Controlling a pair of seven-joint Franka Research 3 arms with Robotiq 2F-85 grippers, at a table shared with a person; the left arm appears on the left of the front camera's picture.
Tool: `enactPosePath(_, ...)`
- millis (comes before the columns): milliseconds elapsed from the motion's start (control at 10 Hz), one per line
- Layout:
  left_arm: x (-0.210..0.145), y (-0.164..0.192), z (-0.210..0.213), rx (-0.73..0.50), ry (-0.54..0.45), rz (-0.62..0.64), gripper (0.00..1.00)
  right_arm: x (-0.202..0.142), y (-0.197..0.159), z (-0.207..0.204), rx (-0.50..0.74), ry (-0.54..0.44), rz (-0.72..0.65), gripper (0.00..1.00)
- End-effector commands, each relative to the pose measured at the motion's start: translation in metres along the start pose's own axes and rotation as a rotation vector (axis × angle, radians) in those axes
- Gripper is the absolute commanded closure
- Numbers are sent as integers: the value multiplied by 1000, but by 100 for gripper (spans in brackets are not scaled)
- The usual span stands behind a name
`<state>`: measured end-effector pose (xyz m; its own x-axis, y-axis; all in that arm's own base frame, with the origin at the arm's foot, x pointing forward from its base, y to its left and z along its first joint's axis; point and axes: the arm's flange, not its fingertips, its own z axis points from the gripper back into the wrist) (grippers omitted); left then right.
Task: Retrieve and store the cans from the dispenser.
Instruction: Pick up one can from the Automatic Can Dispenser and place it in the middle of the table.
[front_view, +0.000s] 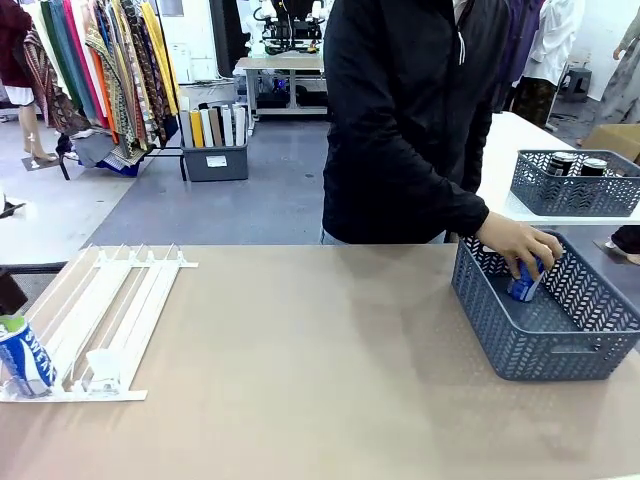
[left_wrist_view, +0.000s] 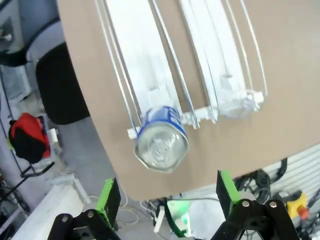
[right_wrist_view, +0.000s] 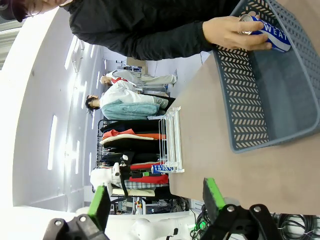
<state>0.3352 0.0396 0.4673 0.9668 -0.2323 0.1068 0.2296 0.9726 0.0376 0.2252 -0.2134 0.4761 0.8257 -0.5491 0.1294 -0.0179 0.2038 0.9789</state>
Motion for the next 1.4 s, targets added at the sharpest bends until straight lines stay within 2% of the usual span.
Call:
enactPosePath(0,-7,-3,-30,22,-34,53,0,2,2,0,24,-7,24,0)
enactPosePath(500,-11,-6,-58,48,63,81,0,2,2,0,24,-7,24,0)
enactPosePath(900,-17,-13,-79,-2,124,75,0,2,2,0,24,-7,24,0)
enactPosePath(1300,-21,-11,-91,-14,115,77,0,2,2,0,24,-7,24,0)
